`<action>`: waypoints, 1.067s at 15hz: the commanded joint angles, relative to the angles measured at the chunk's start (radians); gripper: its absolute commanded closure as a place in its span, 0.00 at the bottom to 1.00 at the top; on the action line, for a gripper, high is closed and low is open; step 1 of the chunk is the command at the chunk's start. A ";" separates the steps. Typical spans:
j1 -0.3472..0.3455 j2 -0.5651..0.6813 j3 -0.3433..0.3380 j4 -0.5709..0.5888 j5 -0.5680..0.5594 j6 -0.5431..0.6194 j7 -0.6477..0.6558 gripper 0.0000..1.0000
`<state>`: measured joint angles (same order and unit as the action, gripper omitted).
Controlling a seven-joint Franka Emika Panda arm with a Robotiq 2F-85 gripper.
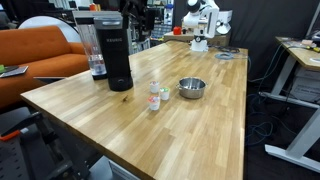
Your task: Take the coffee pot out of the pot and put it on the table then open and close the coffee machine chamber
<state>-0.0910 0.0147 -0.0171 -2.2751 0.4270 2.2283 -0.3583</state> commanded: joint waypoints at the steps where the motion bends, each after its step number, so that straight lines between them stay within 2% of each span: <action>1: -0.002 -0.064 -0.036 -0.063 0.056 0.050 0.041 0.00; 4: 0.014 -0.107 -0.048 -0.099 0.132 0.072 -0.036 0.00; 10: 0.065 -0.141 -0.052 -0.138 0.361 0.131 -0.167 0.00; 11: 0.060 -0.122 -0.048 -0.113 0.302 0.098 -0.123 0.00; 16: 0.061 -0.122 -0.049 -0.119 0.328 0.110 -0.137 0.00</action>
<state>-0.0358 -0.1064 -0.0598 -2.3949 0.7580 2.3395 -0.4978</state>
